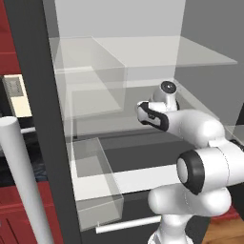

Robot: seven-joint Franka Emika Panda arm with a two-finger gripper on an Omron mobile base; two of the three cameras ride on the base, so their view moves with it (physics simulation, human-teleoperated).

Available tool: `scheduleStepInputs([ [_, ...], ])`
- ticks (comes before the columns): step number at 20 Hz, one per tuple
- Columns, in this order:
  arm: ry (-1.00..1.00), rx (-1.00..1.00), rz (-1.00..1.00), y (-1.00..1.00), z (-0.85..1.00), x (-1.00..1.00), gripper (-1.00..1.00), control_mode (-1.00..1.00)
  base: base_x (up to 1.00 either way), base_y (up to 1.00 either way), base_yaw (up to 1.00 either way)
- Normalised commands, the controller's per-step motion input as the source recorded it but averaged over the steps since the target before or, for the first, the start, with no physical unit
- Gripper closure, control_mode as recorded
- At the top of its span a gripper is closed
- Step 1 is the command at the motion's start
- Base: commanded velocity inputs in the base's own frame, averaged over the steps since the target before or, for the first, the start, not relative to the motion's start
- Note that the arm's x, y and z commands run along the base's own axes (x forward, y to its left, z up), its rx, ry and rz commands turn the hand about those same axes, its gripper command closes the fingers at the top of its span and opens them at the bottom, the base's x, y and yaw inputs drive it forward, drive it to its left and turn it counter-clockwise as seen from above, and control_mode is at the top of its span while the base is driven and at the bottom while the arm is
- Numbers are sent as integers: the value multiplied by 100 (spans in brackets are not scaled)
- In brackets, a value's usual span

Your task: Open the fridge, remove the orange, potato, and fish, and place them on any counter.

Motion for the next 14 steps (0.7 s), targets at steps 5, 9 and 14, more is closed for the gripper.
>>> scheduleStepInputs([
  [5, -29, 1, 1, 0, -5, -72, 100, -100, 0, 0, 0],
  [9, -24, 4, 4, -4, 60, -100, 100, -100, 0, 0, 0],
  [14, -1, 2, 1, -1, 87, -100, 100, -100, 0, 0, 0],
])
